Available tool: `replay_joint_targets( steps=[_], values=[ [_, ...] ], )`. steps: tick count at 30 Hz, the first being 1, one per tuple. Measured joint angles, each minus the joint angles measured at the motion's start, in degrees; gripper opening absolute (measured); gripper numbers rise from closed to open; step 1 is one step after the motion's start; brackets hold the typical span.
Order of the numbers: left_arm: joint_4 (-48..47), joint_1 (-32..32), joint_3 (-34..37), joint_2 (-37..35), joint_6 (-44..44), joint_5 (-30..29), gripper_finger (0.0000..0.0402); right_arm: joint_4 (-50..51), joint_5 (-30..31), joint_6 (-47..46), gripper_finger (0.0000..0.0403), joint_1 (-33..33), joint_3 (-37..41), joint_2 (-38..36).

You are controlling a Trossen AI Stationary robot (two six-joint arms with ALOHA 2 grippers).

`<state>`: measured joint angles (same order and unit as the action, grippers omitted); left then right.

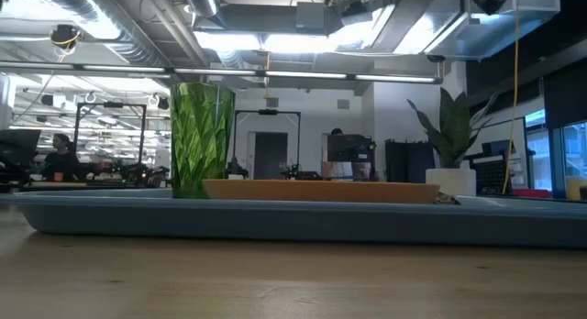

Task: Pick and place plate/cup/fork/spoon on tray
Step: Return to Home Position

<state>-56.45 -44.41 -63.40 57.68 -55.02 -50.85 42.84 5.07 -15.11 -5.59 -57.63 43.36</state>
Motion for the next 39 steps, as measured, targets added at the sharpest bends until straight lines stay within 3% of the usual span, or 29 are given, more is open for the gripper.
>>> replay_joint_targets(
  steps=[10, 20, 32, 39],
  values=[
    [0.1, -5.1, -0.1, -13.3, 10.8, -3.7, 0.0000, 3.2, 3.5, -2.6, 0.0003, -6.0, 0.0, -13.1],
    [-0.1, -11.0, 0.3, -17.9, 14.7, -8.7, 0.0000, 3.1, 3.4, -2.5, 0.0003, -6.6, 3.3, -21.7],
    [1.2, -17.1, 16.3, -29.4, 4.3, -14.5, 0.0000, 0.8, 1.9, -2.9, 0.0003, -6.6, 10.8, -30.8],
    [5.7, -20.0, 22.8, -38.7, 4.6, -16.2, 0.0000, -1.1, -0.2, -3.3, 0.0003, -6.6, 14.6, -38.0]
  ],
)
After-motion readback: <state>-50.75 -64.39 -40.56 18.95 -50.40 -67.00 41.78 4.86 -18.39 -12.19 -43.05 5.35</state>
